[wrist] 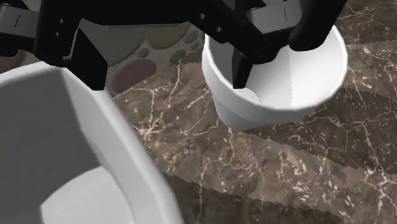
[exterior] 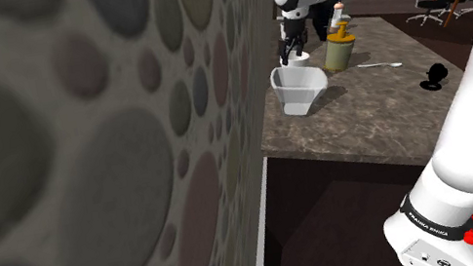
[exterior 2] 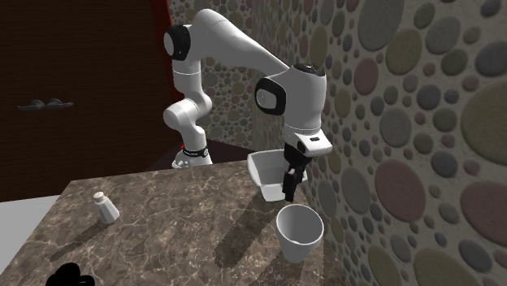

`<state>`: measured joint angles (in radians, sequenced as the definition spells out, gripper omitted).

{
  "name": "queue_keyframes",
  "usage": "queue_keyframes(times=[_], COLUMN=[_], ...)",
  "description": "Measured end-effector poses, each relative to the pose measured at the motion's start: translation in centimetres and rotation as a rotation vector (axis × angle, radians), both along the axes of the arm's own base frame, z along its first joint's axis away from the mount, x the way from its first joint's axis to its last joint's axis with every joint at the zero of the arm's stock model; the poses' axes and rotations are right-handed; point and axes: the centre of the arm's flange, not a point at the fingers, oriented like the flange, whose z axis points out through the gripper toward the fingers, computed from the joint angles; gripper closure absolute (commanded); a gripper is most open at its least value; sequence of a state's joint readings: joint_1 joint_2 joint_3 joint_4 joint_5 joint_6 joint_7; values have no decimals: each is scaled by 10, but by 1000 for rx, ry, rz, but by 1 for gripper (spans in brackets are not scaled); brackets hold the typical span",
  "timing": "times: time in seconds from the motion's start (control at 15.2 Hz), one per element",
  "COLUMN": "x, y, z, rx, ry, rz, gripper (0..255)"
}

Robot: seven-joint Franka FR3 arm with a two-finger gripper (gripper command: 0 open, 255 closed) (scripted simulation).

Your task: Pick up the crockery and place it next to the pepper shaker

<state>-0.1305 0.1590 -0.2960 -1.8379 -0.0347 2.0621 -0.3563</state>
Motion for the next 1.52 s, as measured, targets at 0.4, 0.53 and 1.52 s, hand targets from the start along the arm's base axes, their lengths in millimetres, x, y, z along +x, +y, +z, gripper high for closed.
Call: queue_keyframes(times=[0.4,0.53,1.52], x=[32,33,35], y=[-27,-28,-31], z=[-18,-28,-45], rx=[-19,-19,-20], ry=[-20,-21,-24], rz=[-7,-7,-7], gripper=[0,0,255])
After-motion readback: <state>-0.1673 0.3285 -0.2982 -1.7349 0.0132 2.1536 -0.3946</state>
